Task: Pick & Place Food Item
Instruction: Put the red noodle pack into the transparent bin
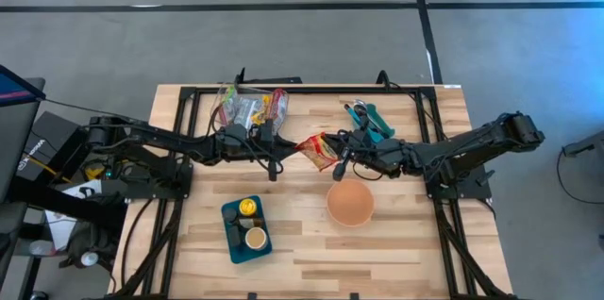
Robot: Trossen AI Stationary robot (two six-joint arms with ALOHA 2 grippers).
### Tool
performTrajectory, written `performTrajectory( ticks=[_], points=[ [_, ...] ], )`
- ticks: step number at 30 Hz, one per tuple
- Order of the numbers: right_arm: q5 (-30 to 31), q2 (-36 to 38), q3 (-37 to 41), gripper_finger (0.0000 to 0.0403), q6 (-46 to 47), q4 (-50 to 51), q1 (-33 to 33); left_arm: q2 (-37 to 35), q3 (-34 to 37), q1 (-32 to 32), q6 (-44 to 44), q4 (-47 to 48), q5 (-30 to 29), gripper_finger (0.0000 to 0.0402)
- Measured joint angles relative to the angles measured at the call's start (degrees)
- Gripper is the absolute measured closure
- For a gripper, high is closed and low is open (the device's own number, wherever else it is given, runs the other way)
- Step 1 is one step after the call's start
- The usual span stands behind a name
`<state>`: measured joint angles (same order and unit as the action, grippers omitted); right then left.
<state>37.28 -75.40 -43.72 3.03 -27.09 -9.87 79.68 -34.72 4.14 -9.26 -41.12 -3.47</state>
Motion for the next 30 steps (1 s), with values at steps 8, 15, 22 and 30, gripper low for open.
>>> performTrajectory(
  ticks=[8,15,22,30],
  points=[
    [0.0,0.0,0.0,0.0378,0.0,0.0,0.0,0.0,0.0,0.1,0.0,0.0,-0.1,0.0396],
    [0.0,0.0,0.0,0.0356,0.0,0.0,0.0,0.0,0.0,0.1,0.0,0.0,-1.7,0.0397],
    [0.0,0.0,0.0,0.029,0.0,0.0,0.0,0.0,0.0,0.1,0.0,0.0,-2.0,0.0398],
    [0.2,2.1,0.0,0.0199,-0.2,3.8,0.0,0.0,0.0,0.1,-0.2,0.0,-2.0,0.0399]
  ],
)
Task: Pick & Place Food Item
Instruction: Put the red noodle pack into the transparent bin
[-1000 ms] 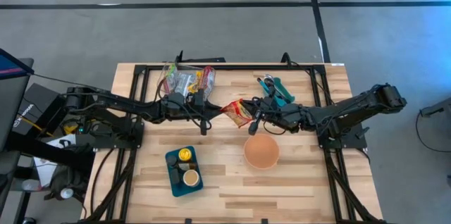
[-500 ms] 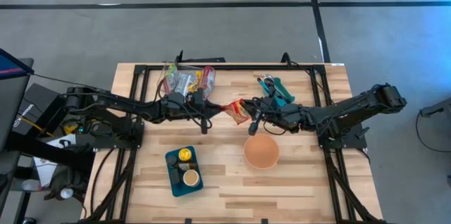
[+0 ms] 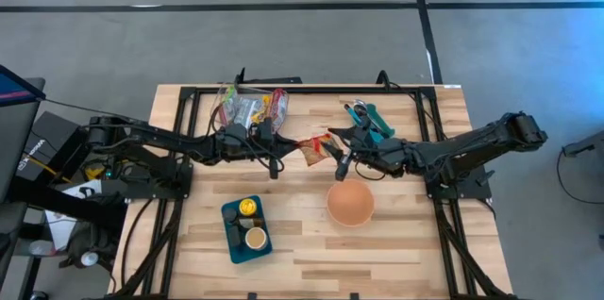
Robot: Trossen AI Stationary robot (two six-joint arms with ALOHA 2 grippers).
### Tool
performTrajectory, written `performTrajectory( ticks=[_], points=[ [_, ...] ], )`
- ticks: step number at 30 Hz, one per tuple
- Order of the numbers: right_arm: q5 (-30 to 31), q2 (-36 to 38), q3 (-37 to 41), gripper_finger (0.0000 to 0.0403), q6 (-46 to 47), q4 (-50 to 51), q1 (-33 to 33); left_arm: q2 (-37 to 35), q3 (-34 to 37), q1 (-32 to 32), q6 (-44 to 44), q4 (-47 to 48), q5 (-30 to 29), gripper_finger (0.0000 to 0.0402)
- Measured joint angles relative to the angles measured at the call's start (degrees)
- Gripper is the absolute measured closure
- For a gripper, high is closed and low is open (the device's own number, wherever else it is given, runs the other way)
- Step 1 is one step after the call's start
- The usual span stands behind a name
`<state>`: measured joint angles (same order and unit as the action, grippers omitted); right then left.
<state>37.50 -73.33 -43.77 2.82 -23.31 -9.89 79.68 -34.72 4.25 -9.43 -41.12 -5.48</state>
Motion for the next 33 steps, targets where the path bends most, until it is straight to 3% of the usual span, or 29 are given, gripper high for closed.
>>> performTrajectory(
  ticks=[6,14,23,33],
  points=[
    [0.0,5.0,0.0,0.0176,2.0,7.4,-0.2,0.0,0.0,0.0,0.0,0.0,-0.9,0.04],
    [0.0,11.1,0.0,0.0186,7.8,21.1,-1.5,-1.5,0.0,0.0,0.2,-0.9,-6.3,0.04],
    [0.2,13.4,0.0,0.0214,14.3,32.4,-4.4,-4.9,0.0,0.0,3.7,-0.9,-19.0,0.04],
    [0.2,10.6,0.0,0.0246,15.2,33.7,-7.3,-12.5,0.0,0.1,11.3,-1.0,-33.0,0.04]
  ],
)
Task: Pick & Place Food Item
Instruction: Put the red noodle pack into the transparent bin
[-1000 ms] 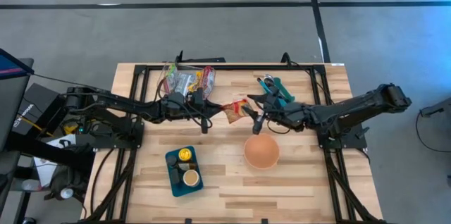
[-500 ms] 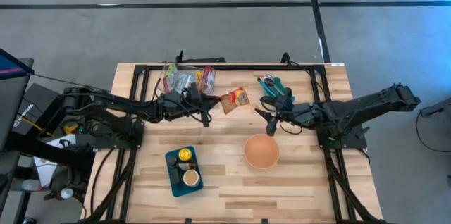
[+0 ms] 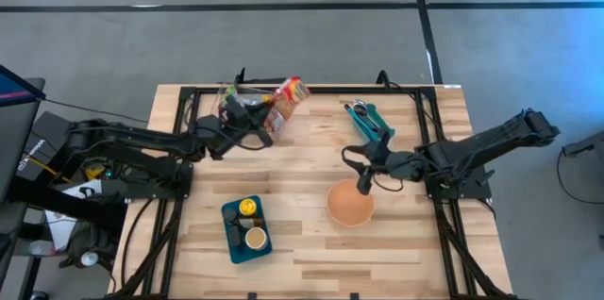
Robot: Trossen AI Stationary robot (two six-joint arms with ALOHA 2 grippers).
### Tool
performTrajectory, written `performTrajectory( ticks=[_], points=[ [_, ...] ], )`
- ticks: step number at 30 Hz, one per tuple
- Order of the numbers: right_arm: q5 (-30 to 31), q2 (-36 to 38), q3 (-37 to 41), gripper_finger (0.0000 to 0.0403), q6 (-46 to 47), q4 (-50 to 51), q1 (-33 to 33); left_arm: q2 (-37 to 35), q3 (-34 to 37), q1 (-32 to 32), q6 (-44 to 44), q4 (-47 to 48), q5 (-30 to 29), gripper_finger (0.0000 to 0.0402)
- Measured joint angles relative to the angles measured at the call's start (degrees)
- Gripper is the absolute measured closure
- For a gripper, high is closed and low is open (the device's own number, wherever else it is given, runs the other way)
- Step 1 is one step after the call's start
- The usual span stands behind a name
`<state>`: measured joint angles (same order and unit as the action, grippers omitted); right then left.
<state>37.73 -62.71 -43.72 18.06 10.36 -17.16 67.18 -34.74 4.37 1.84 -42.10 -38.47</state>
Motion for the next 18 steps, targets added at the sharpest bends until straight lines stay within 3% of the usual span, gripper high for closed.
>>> performTrajectory(
  ticks=[18],
  points=[
    [0.0,-2.1,0.0,0.0286,-0.3,0.1,-3.5,-7.3,0.0,6.1,3.9,7.4,-13.6,0.0399]
  ],
)
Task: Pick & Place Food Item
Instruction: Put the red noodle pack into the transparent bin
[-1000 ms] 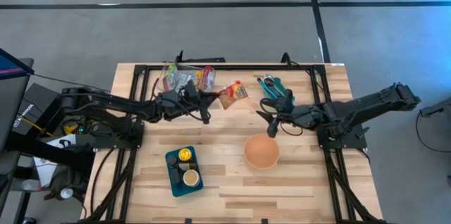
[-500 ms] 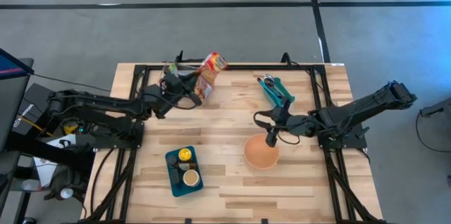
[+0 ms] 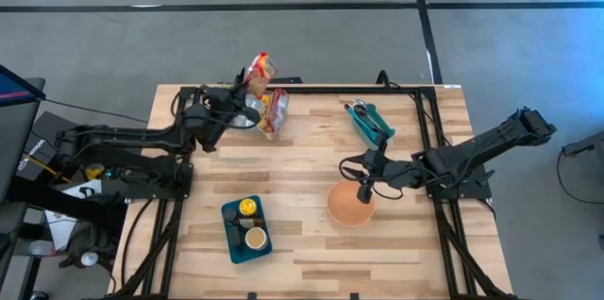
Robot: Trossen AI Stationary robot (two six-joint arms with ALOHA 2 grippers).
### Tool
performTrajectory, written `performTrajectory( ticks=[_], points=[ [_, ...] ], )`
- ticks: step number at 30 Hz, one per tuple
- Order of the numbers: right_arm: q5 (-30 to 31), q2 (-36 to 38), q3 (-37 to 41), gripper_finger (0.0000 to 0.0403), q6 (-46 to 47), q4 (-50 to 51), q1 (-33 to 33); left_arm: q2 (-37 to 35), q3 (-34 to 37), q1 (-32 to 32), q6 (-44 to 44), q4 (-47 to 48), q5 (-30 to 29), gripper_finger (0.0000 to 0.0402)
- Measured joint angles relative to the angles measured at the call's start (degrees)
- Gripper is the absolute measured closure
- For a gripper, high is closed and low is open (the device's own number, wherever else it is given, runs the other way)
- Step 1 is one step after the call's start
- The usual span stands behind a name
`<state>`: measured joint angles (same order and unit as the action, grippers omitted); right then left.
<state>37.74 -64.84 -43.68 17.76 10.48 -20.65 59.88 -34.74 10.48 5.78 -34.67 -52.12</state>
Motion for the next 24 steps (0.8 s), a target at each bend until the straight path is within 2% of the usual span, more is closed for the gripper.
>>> performTrajectory(
  ticks=[10,24],
  points=[
    [0.0,0.0,0.0,0.0286,-0.2,0.0,-0.4,0.0,0.0,3.1,0.0,9.4,-7.0,0.0399],
    [0.0,0.0,0.0,0.0286,-0.2,0.0,-0.4,0.7,0.0,7.3,-6.7,21.4,-7.2,0.04]
  ],
)
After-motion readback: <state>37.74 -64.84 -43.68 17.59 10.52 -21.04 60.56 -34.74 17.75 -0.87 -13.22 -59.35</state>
